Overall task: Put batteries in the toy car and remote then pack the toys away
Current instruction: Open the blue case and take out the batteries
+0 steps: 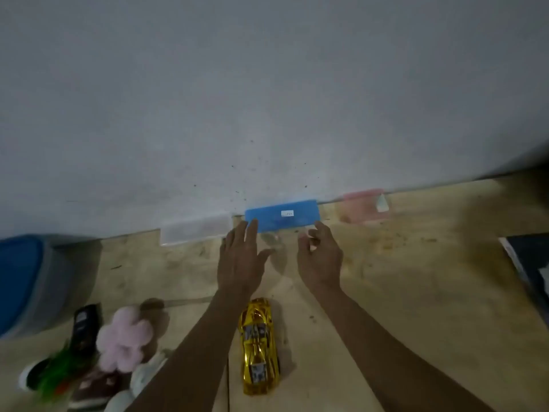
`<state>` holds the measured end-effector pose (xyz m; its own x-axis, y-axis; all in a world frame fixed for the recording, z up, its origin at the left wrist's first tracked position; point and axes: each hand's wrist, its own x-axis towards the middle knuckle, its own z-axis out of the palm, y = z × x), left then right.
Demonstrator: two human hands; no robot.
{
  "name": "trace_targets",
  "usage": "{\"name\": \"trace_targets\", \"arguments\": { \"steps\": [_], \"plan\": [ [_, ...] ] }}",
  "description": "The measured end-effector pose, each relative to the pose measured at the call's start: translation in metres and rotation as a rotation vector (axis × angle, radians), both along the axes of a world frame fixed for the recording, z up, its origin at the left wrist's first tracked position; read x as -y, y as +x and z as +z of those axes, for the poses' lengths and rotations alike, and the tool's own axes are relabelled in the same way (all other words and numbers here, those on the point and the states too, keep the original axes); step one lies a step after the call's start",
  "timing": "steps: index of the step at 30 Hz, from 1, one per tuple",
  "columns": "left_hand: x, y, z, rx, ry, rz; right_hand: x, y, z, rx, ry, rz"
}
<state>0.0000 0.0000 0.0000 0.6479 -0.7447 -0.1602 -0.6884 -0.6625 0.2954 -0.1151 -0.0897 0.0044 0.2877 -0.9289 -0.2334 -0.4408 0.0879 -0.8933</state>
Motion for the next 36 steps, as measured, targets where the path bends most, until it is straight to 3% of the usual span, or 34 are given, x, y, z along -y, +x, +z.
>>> {"name": "trace_targets", "arguments": {
  "steps": [5,8,12,20,29,36],
  "plan": [
    [0.027,0.019,-0.028,-0.060,0.001,0.058,0.001,0.034,-0.030,0.048,0.243,-0.109],
    [0.040,0.024,-0.032,-0.092,-0.009,0.064,0.008,0.052,-0.039,-0.027,0.242,-0.133],
    [0.051,0.034,-0.045,-0.115,-0.065,0.061,0.012,0.072,-0.044,0.052,0.310,-0.380],
    [0.058,0.041,-0.070,0.022,-0.036,0.021,0.023,0.089,-0.063,0.214,0.437,-0.633],
    [0.056,0.049,-0.085,0.121,-0.096,-0.027,0.021,0.087,-0.078,0.265,0.408,-0.640],
    [0.058,0.050,-0.082,0.114,-0.105,-0.008,0.017,0.077,-0.083,0.250,0.235,-0.484]
  ]
}}
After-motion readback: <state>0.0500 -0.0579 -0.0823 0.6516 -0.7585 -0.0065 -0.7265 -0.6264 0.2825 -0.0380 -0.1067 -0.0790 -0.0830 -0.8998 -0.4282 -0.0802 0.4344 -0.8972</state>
